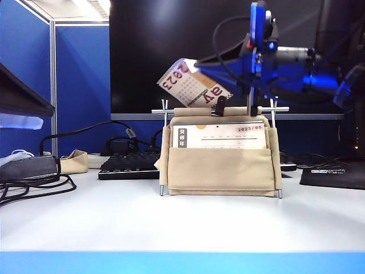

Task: Turn one page of the calendar.

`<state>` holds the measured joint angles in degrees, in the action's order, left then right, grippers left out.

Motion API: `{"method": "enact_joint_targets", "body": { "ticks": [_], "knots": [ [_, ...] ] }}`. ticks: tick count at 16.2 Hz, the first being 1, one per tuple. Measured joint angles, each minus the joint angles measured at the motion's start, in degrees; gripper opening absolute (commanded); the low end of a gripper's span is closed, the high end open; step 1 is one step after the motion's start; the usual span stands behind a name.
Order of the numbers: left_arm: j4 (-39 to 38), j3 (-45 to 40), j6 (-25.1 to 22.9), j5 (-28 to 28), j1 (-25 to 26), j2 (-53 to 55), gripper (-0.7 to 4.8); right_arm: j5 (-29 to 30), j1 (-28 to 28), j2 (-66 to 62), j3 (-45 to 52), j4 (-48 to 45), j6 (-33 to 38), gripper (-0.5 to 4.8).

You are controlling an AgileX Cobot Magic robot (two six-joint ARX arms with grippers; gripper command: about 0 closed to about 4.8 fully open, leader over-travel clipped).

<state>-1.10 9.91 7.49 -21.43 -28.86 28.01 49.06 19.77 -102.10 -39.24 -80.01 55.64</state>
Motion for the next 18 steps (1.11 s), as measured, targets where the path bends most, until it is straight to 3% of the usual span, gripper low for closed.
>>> {"method": "enact_joint_targets", "body": {
  "ticks": [4, 5, 6, 8, 18],
  "knots": [
    [-0.57, 0.00, 0.00, -0.11, 0.00, 0.00, 1.86, -2.64, -0.59, 2.82, -2.29, 0.17, 1.33, 0.00],
    [-0.63, 0.00, 0.00, -0.11, 0.00, 0.02, 1.86, -3.15, -1.14, 3.30, -2.34, 0.20, 1.42, 0.16],
    [-0.63, 0.00, 0.00, -0.31, 0.00, 0.00, 1.86, -3.85, -1.75, 3.50, -2.64, 0.20, 1.53, 0.73],
    [-0.68, 0.00, 0.00, -0.63, 0.00, 0.00, 1.86, -5.14, -3.04, 3.69, -2.80, -0.07, 1.62, 1.09],
    [-1.11, 0.00, 1.11, -3.06, 0.00, 0.00, 1.86, -10.34, -10.86, 3.72, -2.95, -0.13, 1.79, 1.09]
  ]
}}
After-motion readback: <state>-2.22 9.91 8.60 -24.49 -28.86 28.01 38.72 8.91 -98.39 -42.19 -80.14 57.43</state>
